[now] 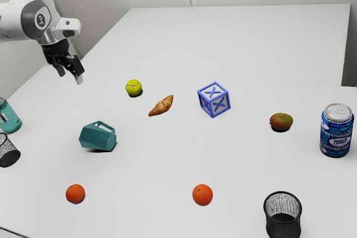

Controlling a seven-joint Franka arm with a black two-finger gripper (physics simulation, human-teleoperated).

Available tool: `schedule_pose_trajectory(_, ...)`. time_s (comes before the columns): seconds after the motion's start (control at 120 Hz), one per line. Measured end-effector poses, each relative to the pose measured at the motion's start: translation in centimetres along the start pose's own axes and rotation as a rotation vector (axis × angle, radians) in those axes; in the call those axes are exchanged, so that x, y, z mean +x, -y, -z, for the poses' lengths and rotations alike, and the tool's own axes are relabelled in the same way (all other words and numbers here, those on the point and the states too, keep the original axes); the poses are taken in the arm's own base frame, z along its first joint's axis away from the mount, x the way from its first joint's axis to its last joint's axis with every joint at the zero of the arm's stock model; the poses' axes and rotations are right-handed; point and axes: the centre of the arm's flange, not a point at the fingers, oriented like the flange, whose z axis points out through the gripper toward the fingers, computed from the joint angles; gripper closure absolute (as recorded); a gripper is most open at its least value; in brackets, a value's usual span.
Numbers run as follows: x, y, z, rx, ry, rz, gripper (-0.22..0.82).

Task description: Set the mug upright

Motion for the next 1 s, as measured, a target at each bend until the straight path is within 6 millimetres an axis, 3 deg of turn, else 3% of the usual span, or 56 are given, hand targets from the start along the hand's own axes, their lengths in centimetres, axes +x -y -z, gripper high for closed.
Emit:
schedule_pose_trajectory(0.108, -0.3, 0.5, -0.7, -0.017, -0.001, 0.033, 0.0)
schedule_pose_trajectory(0.167, -0.1, 1.1, -2.1, -0.05, -0.003, 0.061, 0.0)
schedule_pose_trajectory(0.333, -1.3, 6.1, -8.4, -0.231, 0.002, 0.187, 0.0)
schedule_pose_trajectory(0.5, -2.5, 8.8, -14.7, -0.427, 0.017, 0.255, 0.0)
schedule_pose_trajectory(0.75, -3.1, 8.5, -20.5, -0.667, 0.006, 0.273, 0.0)
schedule_pose_trajectory(1.0, -3.6, 7.0, -23.6, -0.774, 0.018, 0.251, 0.0)
